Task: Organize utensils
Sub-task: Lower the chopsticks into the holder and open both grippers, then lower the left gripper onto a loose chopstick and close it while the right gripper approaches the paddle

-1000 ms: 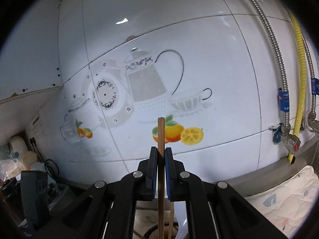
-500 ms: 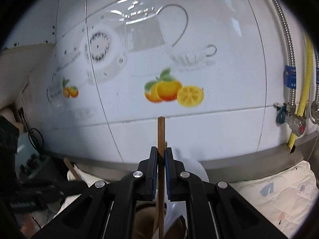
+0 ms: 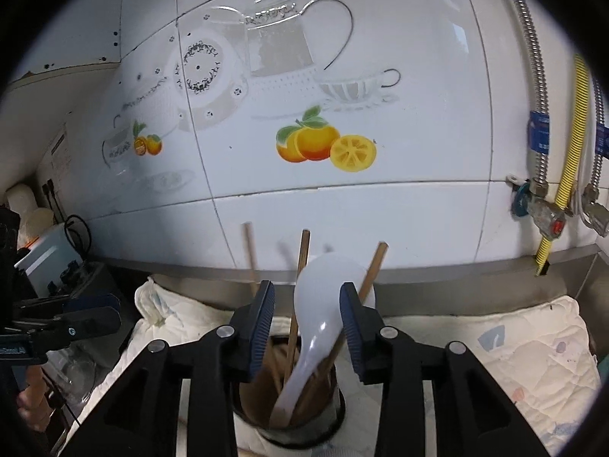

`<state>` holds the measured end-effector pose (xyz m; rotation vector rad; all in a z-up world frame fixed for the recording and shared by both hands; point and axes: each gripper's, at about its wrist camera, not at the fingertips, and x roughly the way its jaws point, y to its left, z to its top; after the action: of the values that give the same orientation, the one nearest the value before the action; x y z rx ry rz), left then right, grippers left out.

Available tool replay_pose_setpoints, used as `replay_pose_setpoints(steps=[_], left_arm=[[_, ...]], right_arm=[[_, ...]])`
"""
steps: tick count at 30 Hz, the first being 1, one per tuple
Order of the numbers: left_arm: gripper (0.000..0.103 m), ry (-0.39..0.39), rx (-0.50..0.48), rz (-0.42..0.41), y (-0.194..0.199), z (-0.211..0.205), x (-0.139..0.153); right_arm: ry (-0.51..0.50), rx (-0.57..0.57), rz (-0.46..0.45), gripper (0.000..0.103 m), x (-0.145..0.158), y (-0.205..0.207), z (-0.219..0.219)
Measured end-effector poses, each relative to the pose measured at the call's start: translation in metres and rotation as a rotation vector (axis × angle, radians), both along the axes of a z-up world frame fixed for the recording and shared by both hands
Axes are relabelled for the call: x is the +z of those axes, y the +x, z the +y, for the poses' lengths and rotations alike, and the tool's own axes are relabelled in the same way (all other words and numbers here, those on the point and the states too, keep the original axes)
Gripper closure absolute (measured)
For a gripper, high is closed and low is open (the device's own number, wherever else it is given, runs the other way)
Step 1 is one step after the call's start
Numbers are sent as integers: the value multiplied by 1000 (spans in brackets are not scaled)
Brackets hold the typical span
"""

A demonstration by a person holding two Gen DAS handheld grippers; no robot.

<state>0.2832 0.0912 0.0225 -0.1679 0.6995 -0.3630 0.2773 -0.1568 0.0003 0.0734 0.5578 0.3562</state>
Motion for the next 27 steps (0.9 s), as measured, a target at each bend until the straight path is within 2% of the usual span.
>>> replay_pose_setpoints(steps=[6,14,21,27], left_arm=[[50,92,-56,68,-14,-5,-26],[50,196,-122,187,-18,-7,-79],[50,274,-180,233,-10,-18,-110],[59,340,-280,236,-2,-39,-130]], right_arm=[[-9,7,42,57,-2,-21,-10],[-28,-1,102,51,-17,-48,-29],[-60,-7,190,51,-44,-58,-39],[-67,-22,281,50,-67,-60,-53]])
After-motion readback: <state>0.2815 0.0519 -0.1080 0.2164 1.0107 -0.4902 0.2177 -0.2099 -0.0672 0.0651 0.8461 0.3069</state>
